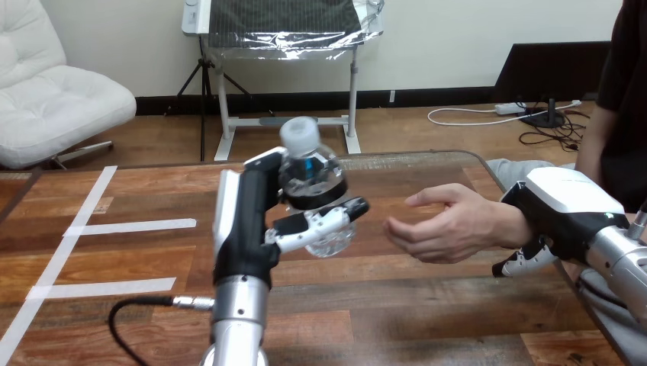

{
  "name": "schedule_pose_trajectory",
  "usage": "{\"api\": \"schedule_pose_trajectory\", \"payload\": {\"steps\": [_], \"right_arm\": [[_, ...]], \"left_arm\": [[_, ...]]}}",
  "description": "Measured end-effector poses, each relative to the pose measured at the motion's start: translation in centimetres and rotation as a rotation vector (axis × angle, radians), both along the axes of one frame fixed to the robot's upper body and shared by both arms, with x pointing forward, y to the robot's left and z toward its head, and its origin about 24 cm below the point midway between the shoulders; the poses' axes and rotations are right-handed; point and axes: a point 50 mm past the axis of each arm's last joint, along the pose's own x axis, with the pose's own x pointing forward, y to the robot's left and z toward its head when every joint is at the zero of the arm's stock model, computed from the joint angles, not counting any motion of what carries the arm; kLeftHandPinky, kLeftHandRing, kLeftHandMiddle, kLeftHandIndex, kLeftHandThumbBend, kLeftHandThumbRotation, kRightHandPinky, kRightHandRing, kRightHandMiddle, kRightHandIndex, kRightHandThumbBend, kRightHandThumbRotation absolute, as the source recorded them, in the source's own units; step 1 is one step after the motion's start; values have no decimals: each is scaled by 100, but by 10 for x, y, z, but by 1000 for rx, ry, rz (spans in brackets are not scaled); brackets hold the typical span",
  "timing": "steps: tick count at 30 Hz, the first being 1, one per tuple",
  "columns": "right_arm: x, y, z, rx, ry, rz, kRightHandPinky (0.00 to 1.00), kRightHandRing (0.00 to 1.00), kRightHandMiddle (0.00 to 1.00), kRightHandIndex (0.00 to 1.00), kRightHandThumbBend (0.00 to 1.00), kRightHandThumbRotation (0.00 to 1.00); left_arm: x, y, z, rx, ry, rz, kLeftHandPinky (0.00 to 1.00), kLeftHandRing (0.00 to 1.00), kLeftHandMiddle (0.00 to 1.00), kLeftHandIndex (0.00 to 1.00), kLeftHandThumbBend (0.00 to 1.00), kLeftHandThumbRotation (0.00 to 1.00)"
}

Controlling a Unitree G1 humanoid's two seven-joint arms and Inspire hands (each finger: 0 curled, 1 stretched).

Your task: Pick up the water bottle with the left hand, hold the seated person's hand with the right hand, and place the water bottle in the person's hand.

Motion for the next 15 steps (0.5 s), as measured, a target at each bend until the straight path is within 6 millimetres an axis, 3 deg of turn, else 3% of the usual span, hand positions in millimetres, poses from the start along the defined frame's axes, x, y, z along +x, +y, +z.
{"api": "schedule_pose_trajectory", "payload": {"steps": [15], "right_arm": [[0, 6, 5, -4, -19, 12, 13, 20, 29, 32, 77, 0]], "left_arm": [[6, -16, 13, 37, -61, -58, 34, 38, 42, 44, 73, 0]]}}
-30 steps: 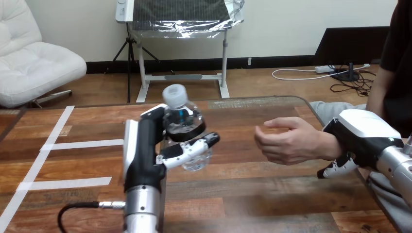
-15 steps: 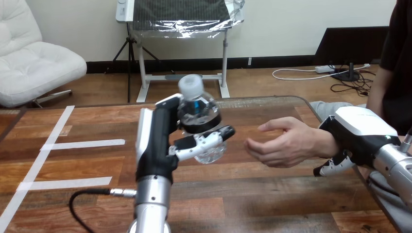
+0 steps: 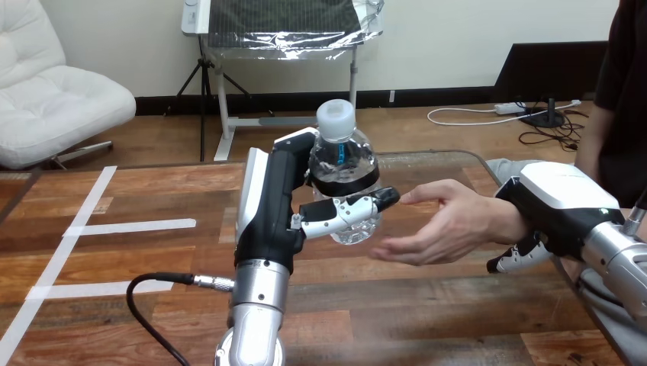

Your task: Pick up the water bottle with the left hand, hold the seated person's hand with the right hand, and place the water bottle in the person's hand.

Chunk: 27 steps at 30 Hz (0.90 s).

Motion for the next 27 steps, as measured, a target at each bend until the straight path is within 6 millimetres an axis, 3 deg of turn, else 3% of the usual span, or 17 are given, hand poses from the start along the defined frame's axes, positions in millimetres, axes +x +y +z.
{"api": "schedule_pose_trajectory", "payload": {"steps": [27], "right_arm": [[0, 12, 10, -1, -7, 39, 13, 20, 28, 31, 73, 0]], "left_arm": [[0, -3, -5, -19, 26, -16, 34, 38, 42, 44, 72, 0]]}}
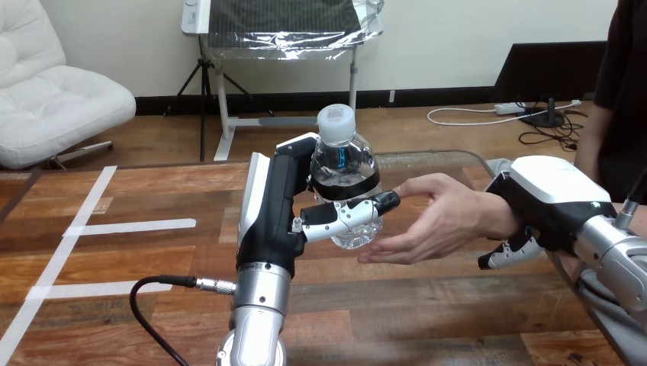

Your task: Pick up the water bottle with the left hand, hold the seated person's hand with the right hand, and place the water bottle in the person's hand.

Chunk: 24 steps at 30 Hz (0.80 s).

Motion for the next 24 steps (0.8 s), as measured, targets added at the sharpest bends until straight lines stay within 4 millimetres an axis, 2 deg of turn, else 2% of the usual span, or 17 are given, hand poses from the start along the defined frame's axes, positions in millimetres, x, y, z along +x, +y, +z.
{"api": "schedule_pose_trajectory", "payload": {"steps": [24], "right_arm": [[-3, 6, 2, 0, -7, 23, 13, 20, 28, 32, 74, 0]], "left_arm": [[-4, -12, 0, 0, 0, -53, 35, 39, 43, 45, 71, 0]]}}
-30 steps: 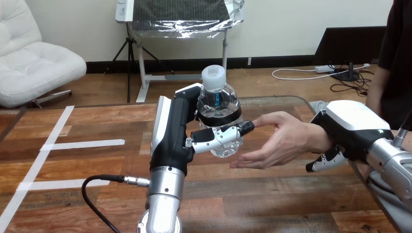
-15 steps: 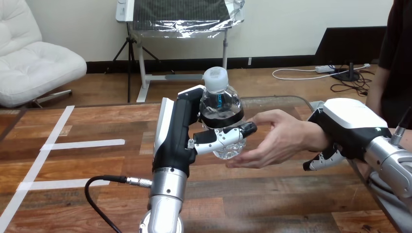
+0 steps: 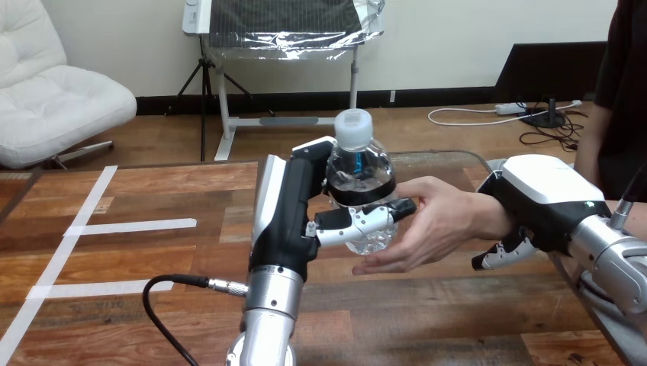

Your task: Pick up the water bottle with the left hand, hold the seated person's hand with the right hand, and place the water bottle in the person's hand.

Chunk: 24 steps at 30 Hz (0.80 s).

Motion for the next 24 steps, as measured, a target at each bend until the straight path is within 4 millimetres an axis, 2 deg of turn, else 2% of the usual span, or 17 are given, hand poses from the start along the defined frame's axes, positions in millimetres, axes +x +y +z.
{"api": "schedule_pose_trajectory", "payload": {"steps": [24], "right_arm": [[-2, 4, 1, 3, 0, 23, 13, 19, 27, 31, 76, 0]], "left_arm": [[-5, -13, 0, -7, 2, -53, 37, 40, 43, 45, 69, 0]]}}
